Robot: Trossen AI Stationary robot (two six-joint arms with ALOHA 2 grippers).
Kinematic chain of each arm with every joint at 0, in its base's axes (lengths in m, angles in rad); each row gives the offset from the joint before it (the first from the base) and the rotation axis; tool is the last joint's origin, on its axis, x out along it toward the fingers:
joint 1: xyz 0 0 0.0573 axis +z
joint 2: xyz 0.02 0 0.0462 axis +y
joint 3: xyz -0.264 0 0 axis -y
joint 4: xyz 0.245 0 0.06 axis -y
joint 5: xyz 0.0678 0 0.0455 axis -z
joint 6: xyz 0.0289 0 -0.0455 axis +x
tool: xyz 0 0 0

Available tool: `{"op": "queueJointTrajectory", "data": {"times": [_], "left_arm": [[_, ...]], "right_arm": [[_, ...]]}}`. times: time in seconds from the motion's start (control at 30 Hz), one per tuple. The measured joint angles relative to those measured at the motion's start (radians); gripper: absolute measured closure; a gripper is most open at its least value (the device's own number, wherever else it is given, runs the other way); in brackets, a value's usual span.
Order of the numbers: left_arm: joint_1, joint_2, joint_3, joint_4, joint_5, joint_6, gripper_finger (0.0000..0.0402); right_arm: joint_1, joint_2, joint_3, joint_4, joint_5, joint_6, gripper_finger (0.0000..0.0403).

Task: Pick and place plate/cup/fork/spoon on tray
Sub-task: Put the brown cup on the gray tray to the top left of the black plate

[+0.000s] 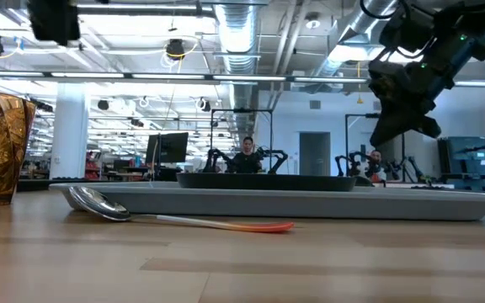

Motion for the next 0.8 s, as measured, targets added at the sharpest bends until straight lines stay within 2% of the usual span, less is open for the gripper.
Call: {"op": "queueJointTrajectory", "data": {"times": [0.23, 0.37, 0.47, 0.57, 0.8], "left_arm": [[-0.283, 0.056, 0.035, -0.032, -0.019, -0.22, 0.0401], [-0.43, 0.052, 0.019, 0.027, -0.118, -0.39, 0.0401], [-0.52, 0.054, 0.015, 0.035, -0.186, -0.482, 0.0401], [-0.583, 0.085, 0.015, 0.027, -0.209, -0.536, 0.0401], [-0.673, 0.186, 0.015, 0.004, -0.209, -0.617, 0.0401]], "right_arm": [[0.017, 0.0, 0.0, 0.085, -0.01, -0.161, 0.0397], [0.073, 0.0, 0.0, 0.156, -0.068, -0.29, 0.0397], [0.134, 0.0, 0.0, 0.236, -0.128, -0.325, 0.0397], [0.201, 0.0, 0.0, 0.322, -0.165, -0.325, 0.0397], [0.321, 0.06, 0.0, 0.39, -0.151, -0.304, 0.0397]]}}
